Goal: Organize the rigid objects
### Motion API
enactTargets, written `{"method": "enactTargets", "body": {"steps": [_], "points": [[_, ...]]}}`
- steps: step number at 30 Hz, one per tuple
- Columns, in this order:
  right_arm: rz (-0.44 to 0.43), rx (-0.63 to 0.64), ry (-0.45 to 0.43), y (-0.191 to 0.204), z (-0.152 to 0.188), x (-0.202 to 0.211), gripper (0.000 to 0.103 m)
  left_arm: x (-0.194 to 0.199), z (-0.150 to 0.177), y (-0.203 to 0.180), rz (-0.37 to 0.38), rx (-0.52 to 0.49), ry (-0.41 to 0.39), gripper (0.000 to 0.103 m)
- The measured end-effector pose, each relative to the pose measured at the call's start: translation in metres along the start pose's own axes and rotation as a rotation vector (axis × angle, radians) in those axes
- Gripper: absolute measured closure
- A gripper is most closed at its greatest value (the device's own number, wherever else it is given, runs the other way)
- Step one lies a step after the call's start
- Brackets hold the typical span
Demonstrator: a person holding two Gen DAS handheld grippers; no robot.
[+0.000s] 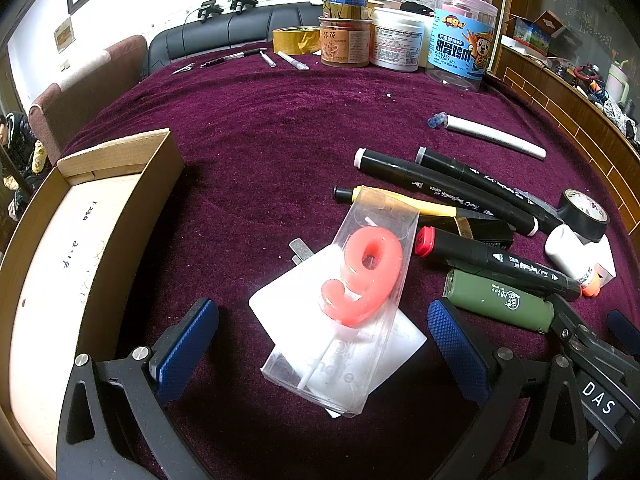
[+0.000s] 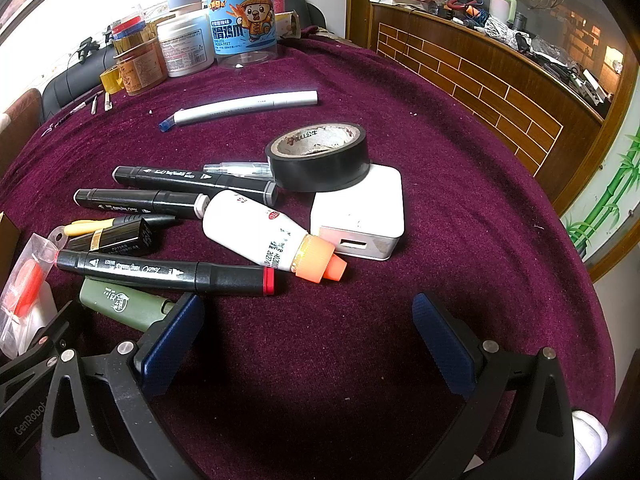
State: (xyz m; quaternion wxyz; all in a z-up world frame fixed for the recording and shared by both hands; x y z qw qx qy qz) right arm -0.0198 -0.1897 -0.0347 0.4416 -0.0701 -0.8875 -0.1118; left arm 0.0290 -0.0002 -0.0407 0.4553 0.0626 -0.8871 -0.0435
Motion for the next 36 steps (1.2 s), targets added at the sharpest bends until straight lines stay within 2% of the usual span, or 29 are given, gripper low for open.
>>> {"method": "enactTargets", "body": {"steps": [36], "points": [[0.002, -0.001, 0.0, 0.0, 0.0004, -0.0002, 0.0, 0.0005, 0.0005, 0.0003, 0.008, -0.013, 0.003, 0.001]]}}
Point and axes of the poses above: each gripper's, at about its wrist camera, not at the fingertips, and x roughly against the way its jaws point, y to its left, z to its underside, the point moved 5 cm from there along -x, roughly the way its jaws point, and after that the axes turned 9 degrees about -z, right-handed, at the moved point
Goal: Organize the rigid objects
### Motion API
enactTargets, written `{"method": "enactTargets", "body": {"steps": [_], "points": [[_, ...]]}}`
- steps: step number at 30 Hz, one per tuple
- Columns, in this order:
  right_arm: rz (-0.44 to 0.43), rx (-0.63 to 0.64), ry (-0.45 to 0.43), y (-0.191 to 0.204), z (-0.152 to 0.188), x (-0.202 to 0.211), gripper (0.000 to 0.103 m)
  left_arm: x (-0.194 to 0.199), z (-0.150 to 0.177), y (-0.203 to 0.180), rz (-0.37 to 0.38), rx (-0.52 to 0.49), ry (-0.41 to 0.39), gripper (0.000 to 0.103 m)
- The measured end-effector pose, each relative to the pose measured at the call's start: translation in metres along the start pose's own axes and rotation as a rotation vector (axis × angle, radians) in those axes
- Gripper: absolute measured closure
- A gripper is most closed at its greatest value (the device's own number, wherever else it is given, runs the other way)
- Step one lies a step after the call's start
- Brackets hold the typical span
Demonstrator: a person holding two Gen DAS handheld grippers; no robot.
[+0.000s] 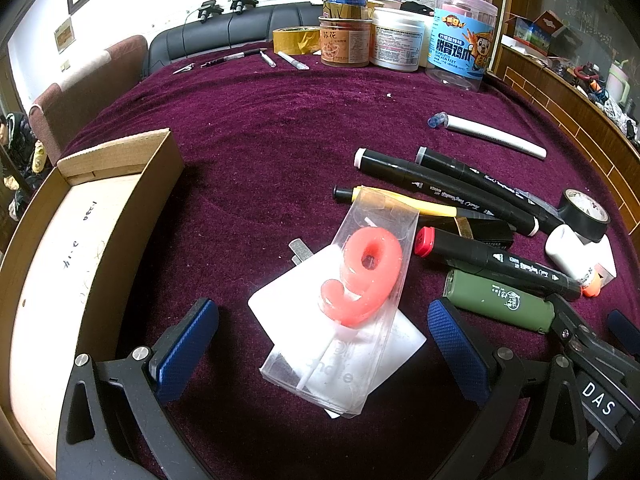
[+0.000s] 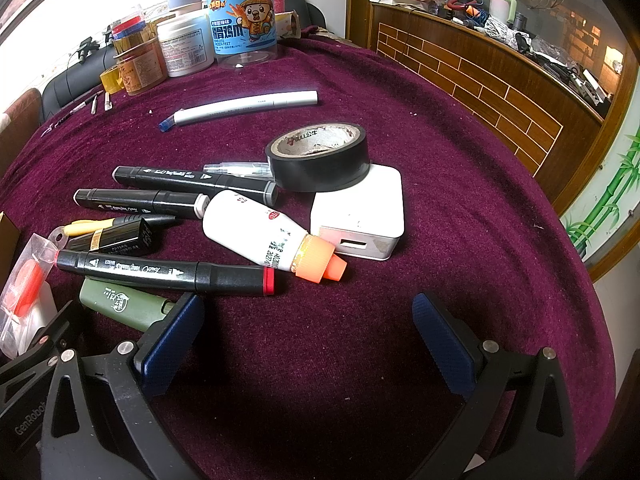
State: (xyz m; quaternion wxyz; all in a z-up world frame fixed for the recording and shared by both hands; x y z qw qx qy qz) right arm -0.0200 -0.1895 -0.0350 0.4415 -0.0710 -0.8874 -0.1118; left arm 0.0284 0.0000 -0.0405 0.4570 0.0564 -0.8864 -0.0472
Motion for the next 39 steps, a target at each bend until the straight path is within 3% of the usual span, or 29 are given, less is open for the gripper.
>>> {"method": "enactTargets", "body": {"steps": [5, 9, 39], "points": [[0.0, 0.0, 0.0, 0.0, 0.0, 0.0, 0.0, 0.009, 0.012, 0.001, 0.045, -0.068, 0.038, 0.001], [0.0, -0.001, 0.0, 0.0, 0.0, 0.0, 0.0, 0.015, 0.019, 0.0, 0.044, -0.066, -0.013, 0.001], [0.002, -0.001, 0.0, 0.0, 0.0, 0.0, 0.0, 0.017, 0.019, -0.002, 0.047, -0.064, -0.014, 0.001]]}}
Point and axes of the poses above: each gripper's, at about its wrist camera, not at the fingertips, and x roughly against the way its jaws point, y to its left, z to its underside, the point moved 5 cm from there along -x, roughly the way its jaws point, and after that the axes turned 9 degrees about -z, right-handed, at the moved point
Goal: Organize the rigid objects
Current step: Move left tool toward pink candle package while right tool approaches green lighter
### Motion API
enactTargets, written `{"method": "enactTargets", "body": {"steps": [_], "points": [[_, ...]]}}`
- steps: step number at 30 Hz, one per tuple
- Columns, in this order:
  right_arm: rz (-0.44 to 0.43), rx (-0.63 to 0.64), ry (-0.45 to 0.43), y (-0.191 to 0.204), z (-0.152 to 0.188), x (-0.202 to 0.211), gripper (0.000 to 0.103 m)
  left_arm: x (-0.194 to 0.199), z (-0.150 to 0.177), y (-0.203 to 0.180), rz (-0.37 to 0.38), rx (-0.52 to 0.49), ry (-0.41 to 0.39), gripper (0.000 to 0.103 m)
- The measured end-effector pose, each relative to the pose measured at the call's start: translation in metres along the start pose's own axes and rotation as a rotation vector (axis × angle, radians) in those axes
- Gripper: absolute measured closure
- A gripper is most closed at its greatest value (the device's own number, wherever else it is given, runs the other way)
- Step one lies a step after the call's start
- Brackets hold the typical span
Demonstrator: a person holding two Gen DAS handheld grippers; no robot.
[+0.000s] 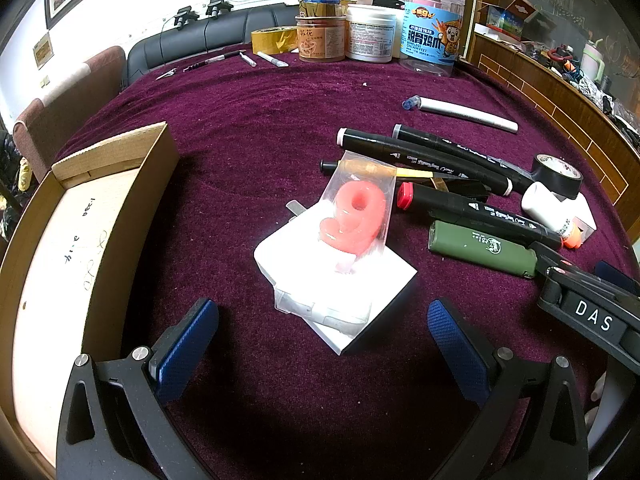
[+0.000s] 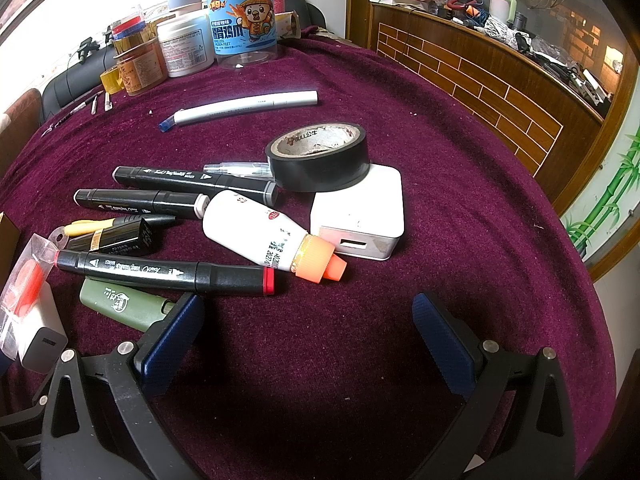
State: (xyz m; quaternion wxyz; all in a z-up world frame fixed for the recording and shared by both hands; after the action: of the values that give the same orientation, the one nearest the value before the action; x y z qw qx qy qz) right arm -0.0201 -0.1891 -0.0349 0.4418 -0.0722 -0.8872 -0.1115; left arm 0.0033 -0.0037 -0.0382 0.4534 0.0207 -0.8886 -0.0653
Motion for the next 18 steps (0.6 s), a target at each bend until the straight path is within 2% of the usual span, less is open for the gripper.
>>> {"method": "enactTargets", "body": {"steps": [6, 11, 15, 18], "points": [[-0.003, 0.024, 0.005, 0.0008, 0.0035, 0.0044, 0.0, -0.0005, 0.0003, 0.0009, 0.0, 0.0, 0.0, 0.001], [-0.101, 0.13, 0.06, 0.0012, 0.0, 0.0016, 0.0, -0.0006, 0.0002, 0.0007, -0.003, 0.0, 0.0, 0.001], [-0.159, 0.123, 0.094, -0.0012, -0.0005, 0.0014, 0.0, -0.0006, 0.0003, 0.0001, -0.003, 0.0, -0.001, 0.001], [-0.119, 0.097, 0.141, -0.003, 0.0021, 0.0003, 0.0, -0.0001, 0.0004, 0.0004, -0.003, 0.0, 0.0, 0.001]]}}
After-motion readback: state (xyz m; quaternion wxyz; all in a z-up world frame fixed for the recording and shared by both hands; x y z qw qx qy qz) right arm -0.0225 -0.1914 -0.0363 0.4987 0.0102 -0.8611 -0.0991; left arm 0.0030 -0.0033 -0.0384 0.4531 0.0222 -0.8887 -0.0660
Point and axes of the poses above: each gripper's, at about its wrist camera, not at the fingertips, and x roughly against the way its jaws point, y to its left, z to its underside, the point moved 5 cm from there along -x, roughly the way its jaws point, and after that the axes turned 9 degrees about -z, right-handed, at the moved point
